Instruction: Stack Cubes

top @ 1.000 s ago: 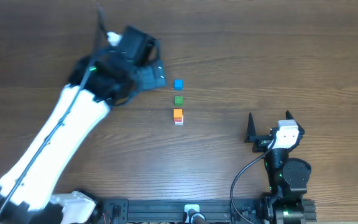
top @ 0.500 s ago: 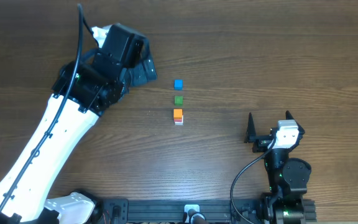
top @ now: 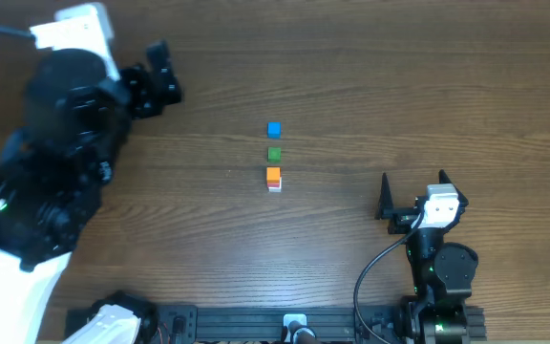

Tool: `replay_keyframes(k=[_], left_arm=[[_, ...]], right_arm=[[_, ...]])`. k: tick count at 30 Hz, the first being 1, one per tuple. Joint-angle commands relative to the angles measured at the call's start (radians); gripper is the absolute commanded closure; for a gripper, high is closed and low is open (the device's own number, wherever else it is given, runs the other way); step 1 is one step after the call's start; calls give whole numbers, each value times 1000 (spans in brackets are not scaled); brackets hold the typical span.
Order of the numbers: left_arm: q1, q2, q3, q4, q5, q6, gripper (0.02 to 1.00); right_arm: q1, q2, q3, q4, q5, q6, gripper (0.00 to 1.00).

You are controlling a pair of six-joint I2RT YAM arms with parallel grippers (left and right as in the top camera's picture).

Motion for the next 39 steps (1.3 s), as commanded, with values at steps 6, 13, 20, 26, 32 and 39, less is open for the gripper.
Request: replay_keyframes(k=[6,13,20,26,32,39], left_arm=[[161,-235,-230,186,164,129,23],[275,-491,-566,449,339,132,23],[354,-698,-833,577,416,133,23],[377,-838,-1064,753,454,189,20],[377,-996,-1331,968,470,264,20],[378,-1099,-1447,1020,465,342,18]], right_arm=[[5,-10,-5,-1,-11,-5,9],[5,-10,-5,-1,-11,-5,9],[5,-10,-5,-1,-11,-5,9],[5,-10,-5,-1,-11,-5,9],[5,-10,-5,-1,-11,-5,9],[5,-10,-5,-1,-11,-5,9]])
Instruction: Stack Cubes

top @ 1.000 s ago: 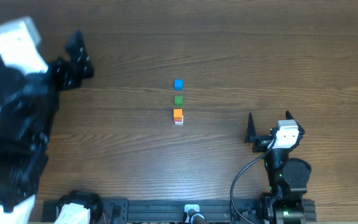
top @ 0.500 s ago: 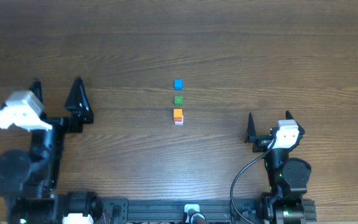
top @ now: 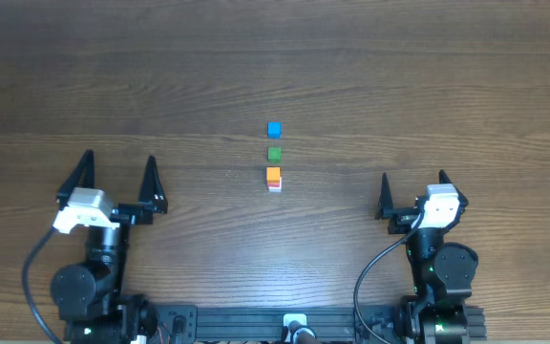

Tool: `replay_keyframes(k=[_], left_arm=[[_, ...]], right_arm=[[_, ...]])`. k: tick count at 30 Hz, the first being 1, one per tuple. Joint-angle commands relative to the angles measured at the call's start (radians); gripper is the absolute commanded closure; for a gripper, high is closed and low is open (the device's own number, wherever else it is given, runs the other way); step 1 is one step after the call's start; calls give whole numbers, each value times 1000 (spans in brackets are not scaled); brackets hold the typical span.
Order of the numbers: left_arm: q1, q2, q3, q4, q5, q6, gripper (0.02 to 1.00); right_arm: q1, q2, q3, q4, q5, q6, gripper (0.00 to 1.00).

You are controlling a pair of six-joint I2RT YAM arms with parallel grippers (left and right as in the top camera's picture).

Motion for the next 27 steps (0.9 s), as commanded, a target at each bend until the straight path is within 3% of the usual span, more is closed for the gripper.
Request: replay_keyframes(k=[1,7,11,23,27], left_arm=[[6,-72,-62,20,-2,75,23],[6,-101,-109,19,8,76,20],[6,-101,-129,19,96,177,18],[6,-101,-148,-105,66,197,20],[6,-101,-148,-160,72,139,20]], right_arm=[[5,-9,-5,-1,-11,-5,7],[5,-9,-5,-1,-11,-5,9],[5,-9,-5,-1,-11,-5,9],[5,-9,-5,-1,-11,-5,9],[5,-9,-5,-1,-11,-5,7]])
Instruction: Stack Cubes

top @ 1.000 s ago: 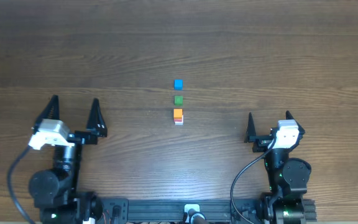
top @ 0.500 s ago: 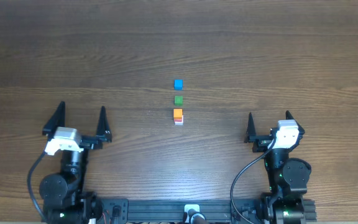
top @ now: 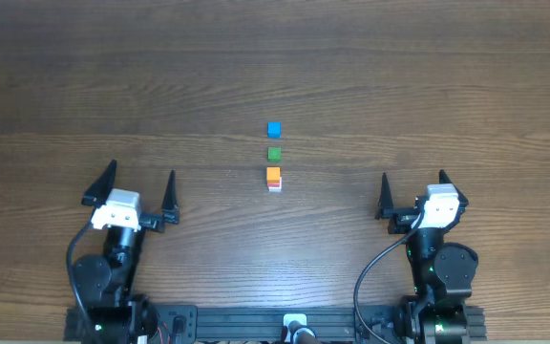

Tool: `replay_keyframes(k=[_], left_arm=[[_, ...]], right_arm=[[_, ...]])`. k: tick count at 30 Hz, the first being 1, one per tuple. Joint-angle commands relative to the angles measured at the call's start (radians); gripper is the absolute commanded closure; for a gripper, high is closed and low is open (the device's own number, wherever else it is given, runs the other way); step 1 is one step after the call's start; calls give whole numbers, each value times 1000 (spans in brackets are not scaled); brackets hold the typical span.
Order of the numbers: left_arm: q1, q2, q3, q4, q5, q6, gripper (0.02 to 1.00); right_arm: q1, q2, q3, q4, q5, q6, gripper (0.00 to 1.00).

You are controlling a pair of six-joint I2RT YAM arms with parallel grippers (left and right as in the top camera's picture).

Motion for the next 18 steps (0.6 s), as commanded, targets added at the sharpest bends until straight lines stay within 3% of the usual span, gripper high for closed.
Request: replay_keyframes(k=[1,8,18], left_arm=[[6,-11,-7,-49,8,-42,20],[6,-11,-7,-95,-44,-160,23],[6,-9,-7,-111,-44,-166,23]], right_arm=[[5,-9,-5,-1,-11,-5,7],[5,-9,-5,-1,-11,-5,7],[5,-9,-5,-1,-11,-5,7]])
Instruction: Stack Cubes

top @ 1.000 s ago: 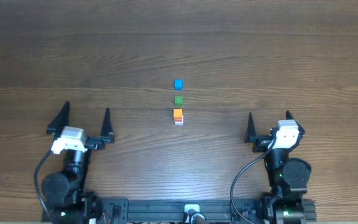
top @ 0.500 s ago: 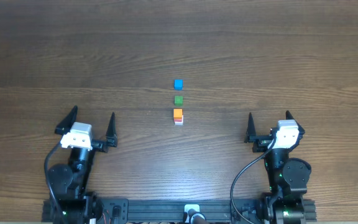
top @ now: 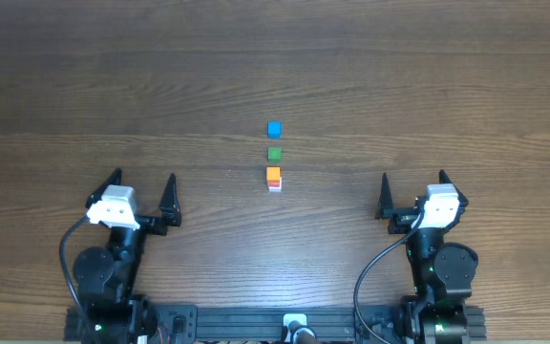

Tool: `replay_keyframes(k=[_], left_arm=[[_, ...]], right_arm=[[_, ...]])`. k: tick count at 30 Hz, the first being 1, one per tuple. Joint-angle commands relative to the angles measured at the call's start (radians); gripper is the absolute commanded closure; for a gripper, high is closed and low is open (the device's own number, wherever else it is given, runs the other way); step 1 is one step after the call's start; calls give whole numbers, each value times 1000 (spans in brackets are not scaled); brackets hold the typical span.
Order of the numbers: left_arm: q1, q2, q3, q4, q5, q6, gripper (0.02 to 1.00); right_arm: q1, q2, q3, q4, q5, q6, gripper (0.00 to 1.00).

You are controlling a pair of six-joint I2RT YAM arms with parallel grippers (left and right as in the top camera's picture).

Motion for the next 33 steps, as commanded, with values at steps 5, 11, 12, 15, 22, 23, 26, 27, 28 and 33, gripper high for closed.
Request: replay_keyframes(k=[5,11,12,15,22,23,26,27,28,33], left_arm=[[6,-9,-6,-2,-12,-17,20],[6,-9,-6,-2,-12,-17,18],[6,-9,-6,-2,-12,-17,20],[6,-9,-6,-2,-12,-17,20],[6,-9,-6,-2,-12,-17,18],[6,-9,-6,-1,-12,-17,18],[6,-9,-6,-2,-12,-17,20],[6,-9,-6,-2,-12,-17,20],[6,-9,-6,-2,-12,-17,20],[6,-9,-6,-2,-12,-17,20]], right_arm=[[5,-9,-5,-1,-11,-4,9],[5,-9,-5,-1,-11,-4,7],[5,-9,-5,-1,-11,-4,7],[5,-9,-5,-1,-11,-4,7],[5,-9,-5,50,4,-5,7],[5,-9,-5,45,4,-5,7],[5,-9,-5,48,3,-5,7],[5,-9,-5,54,4,-5,9],[5,-9,-5,53,4,-5,7],[5,-9,-5,74,-14,13,7]])
